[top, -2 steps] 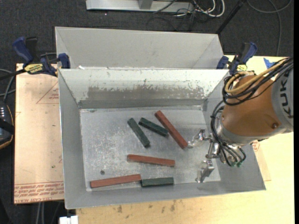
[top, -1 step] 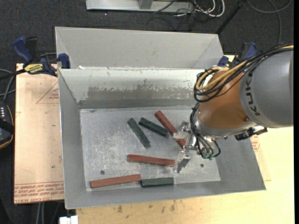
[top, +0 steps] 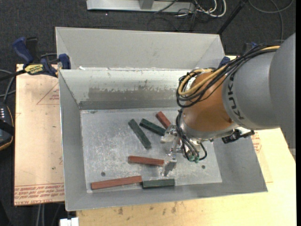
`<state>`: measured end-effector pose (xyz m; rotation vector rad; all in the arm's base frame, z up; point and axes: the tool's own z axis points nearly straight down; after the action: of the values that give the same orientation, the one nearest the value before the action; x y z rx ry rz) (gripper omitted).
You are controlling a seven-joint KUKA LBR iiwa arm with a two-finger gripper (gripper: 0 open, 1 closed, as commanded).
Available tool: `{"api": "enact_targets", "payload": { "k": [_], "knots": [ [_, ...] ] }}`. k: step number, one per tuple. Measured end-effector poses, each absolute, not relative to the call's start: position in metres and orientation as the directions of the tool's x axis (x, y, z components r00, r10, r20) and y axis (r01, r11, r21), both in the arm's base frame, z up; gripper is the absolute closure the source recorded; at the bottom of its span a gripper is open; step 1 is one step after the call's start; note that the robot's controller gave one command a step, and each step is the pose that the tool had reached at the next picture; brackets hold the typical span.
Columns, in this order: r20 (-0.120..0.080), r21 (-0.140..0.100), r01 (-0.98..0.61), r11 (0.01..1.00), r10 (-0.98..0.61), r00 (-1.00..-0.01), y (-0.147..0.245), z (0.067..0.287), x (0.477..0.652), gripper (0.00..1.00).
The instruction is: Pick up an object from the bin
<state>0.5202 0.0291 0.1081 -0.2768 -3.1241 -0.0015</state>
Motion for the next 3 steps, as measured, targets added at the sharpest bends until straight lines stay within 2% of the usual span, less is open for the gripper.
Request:
{"api": "enact_targets", "payload": {
  "k": [1,2,3],
  "knots": [
    [-0.003,0.001,0.118,0.993,0.118,-0.993,0.039,0.115,0.525,0.0],
    [-0.011,0.002,0.249,0.968,0.249,-0.968,0.065,0.073,0.524,0.0],
    [-0.019,0.006,0.184,0.983,0.184,-0.983,0.066,0.078,0.53,1.0]
  ]
}}
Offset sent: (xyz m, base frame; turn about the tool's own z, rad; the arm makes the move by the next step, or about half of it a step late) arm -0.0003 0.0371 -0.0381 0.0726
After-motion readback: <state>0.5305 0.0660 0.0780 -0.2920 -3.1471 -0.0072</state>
